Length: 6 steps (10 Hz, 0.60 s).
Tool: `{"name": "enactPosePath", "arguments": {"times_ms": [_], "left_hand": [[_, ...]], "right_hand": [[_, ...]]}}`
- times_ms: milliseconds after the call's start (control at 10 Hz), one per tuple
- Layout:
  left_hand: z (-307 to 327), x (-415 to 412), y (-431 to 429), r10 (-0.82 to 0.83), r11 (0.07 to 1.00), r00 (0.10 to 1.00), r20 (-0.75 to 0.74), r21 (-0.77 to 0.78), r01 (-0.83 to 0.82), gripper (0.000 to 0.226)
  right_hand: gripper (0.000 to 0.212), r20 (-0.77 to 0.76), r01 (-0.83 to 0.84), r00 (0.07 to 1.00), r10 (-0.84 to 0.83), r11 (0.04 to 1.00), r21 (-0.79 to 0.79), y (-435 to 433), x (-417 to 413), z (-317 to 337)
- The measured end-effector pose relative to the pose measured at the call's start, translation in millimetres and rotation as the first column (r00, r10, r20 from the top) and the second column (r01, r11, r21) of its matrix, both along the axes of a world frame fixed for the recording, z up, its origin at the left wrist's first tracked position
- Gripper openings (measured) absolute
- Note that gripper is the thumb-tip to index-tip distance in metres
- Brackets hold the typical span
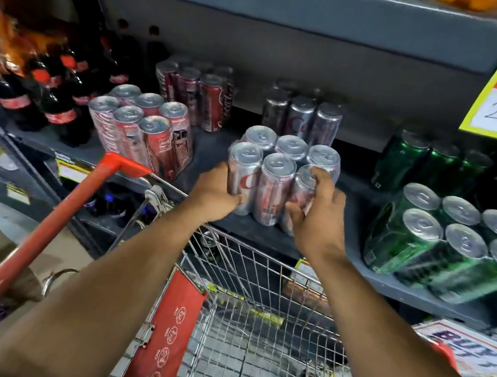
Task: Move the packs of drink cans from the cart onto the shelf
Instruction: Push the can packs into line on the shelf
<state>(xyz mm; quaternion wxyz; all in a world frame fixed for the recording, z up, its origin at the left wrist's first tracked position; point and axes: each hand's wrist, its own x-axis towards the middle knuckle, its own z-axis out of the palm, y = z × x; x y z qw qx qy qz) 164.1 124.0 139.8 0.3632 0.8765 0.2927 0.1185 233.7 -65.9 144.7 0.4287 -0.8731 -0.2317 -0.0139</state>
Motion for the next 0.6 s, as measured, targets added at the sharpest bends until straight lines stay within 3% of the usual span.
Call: {"name": "enactPosePath", "arguments": {"times_ms": [400, 600], "left_hand": [[-3.8, -2.9, 3.9, 0.001, 1.000, 1.000, 0.017, 0.012, -0.001, 0.052], [5.7, -9.7, -7.5, -0.007, 0.999, 0.999, 0.044, -0.049, 0.009, 0.052]], "right_hand": [[0.073, 0.023, 0.024, 0.999, -0.023, 0.998, -0.050, 6.1, -7.7, -2.7], [0.080, -0.017, -0.075, 0.997, 0.073, 0.953, -0.295, -13.5, -12.8, 25.0]]}}
